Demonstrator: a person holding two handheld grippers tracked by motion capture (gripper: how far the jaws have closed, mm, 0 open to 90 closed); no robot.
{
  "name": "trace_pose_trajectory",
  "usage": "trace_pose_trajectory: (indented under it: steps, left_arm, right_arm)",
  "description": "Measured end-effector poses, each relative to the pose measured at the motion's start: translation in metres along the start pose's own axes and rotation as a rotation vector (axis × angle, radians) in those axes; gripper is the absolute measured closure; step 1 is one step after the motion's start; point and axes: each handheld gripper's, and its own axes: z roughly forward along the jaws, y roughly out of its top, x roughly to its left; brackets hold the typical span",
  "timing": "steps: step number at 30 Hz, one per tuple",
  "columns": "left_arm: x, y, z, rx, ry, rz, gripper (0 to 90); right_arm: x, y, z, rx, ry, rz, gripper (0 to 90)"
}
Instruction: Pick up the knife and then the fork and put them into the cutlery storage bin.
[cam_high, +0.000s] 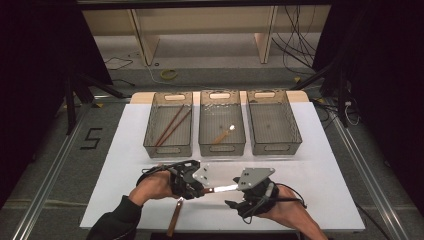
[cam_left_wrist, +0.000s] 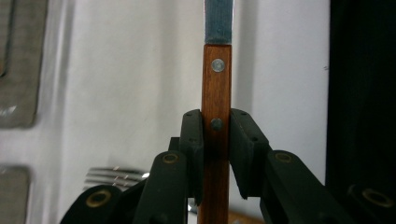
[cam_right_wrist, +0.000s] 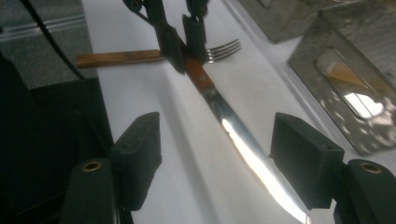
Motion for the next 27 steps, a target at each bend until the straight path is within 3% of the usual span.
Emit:
trace_pose_trajectory:
  steps: [4, 10, 17, 27]
  left_arm:
    - [-0.007, 0.005, 0.004, 0.006, -0.017, 0.03, 75.8]
    - [-0.015, 0.011, 0.004, 0.01, -0.02, 0.073, 75.7]
    - [-0.021, 0.015, 0.003, 0.008, -0.027, 0.107, 75.7]
    - [-0.029, 0.018, 0.004, -0.038, -0.032, 0.091, 75.7]
  right_arm:
    - [0.0, 0.004, 0.016, 0.057, 0.035, -0.051, 36.3]
    - [0.001, 0.006, 0.03, 0.09, 0.073, -0.095, 41.4]
    - [0.009, 0.006, 0.039, 0.124, 0.075, -0.158, 50.4]
    - [0.009, 0.004, 0.042, 0.131, 0.107, -0.189, 61.9]
